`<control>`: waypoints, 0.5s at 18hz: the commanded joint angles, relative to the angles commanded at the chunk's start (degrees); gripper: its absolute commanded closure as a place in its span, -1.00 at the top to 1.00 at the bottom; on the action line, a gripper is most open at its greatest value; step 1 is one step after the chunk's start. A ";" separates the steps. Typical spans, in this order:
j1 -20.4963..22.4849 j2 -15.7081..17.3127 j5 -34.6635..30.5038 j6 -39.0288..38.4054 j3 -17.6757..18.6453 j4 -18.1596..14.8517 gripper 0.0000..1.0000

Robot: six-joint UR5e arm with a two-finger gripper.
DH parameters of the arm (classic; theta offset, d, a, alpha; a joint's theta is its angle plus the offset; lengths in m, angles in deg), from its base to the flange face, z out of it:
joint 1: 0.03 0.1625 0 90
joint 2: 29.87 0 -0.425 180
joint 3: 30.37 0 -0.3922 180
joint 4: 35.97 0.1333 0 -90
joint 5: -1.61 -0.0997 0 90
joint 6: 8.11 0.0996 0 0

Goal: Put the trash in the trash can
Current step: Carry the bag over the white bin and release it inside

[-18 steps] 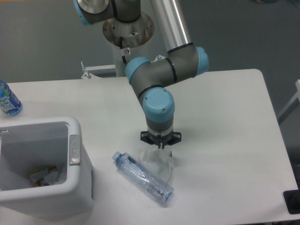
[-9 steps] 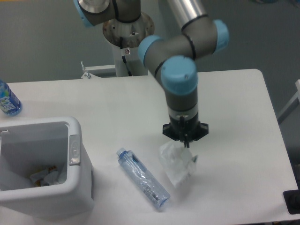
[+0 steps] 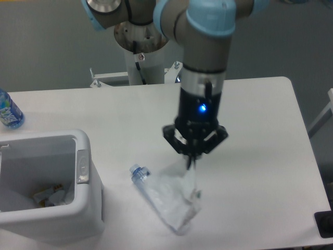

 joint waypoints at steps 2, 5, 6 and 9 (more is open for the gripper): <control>-3.51 0.88 0.63 -1.58 0.62 0.00 -1.00; -9.66 1.32 0.72 -2.03 2.37 0.00 -1.00; -11.59 1.33 0.63 -2.03 3.25 0.09 -1.00; -15.91 0.89 0.63 -2.03 4.58 0.17 -0.78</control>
